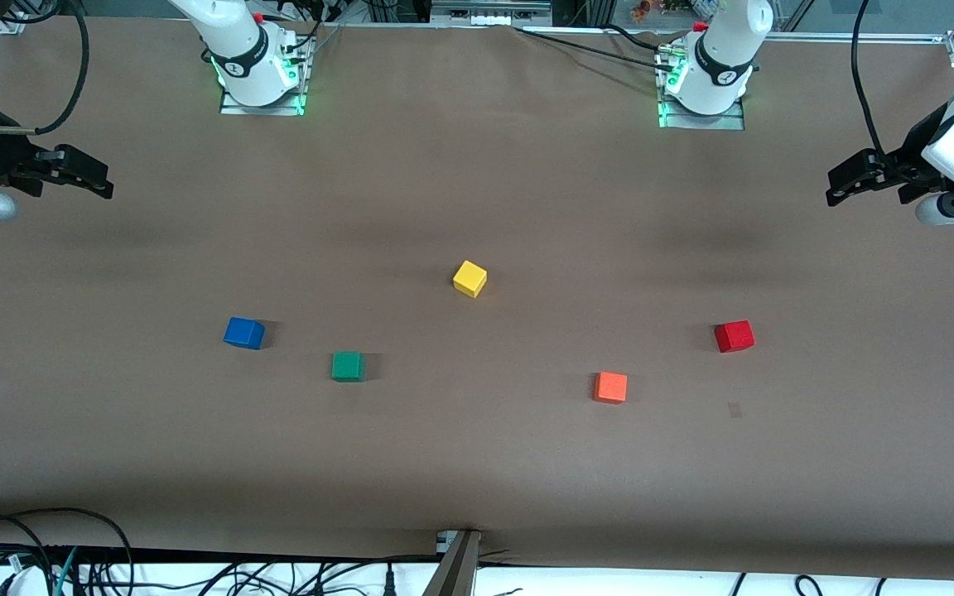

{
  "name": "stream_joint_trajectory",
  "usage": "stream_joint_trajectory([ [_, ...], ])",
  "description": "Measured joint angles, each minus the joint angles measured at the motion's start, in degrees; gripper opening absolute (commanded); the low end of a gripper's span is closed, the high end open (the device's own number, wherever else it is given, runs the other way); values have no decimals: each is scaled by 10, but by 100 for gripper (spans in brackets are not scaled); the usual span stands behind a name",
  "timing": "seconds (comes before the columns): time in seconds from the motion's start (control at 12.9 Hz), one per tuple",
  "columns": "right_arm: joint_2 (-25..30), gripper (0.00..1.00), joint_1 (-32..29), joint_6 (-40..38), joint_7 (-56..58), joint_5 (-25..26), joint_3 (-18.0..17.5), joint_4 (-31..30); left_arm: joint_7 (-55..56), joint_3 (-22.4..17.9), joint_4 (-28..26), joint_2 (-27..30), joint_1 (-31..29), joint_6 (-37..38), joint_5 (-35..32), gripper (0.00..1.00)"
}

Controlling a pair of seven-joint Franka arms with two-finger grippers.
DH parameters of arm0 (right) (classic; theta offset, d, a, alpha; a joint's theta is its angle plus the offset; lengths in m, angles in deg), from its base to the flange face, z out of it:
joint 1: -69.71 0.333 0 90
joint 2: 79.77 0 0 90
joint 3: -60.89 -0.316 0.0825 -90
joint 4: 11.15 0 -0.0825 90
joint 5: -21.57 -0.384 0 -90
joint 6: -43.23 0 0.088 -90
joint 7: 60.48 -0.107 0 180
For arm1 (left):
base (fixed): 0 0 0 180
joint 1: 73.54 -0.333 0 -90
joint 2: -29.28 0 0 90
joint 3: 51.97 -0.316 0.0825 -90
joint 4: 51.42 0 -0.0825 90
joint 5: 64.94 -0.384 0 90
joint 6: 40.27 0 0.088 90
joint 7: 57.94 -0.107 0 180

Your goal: Pass red block to right arm, stack on blue

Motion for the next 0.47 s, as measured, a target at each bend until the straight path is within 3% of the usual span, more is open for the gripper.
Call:
stream_joint_trajectory([
  [0.47,0,100,0,0,0,0,0,0,-52,3,3,-18,2,18,0,100],
])
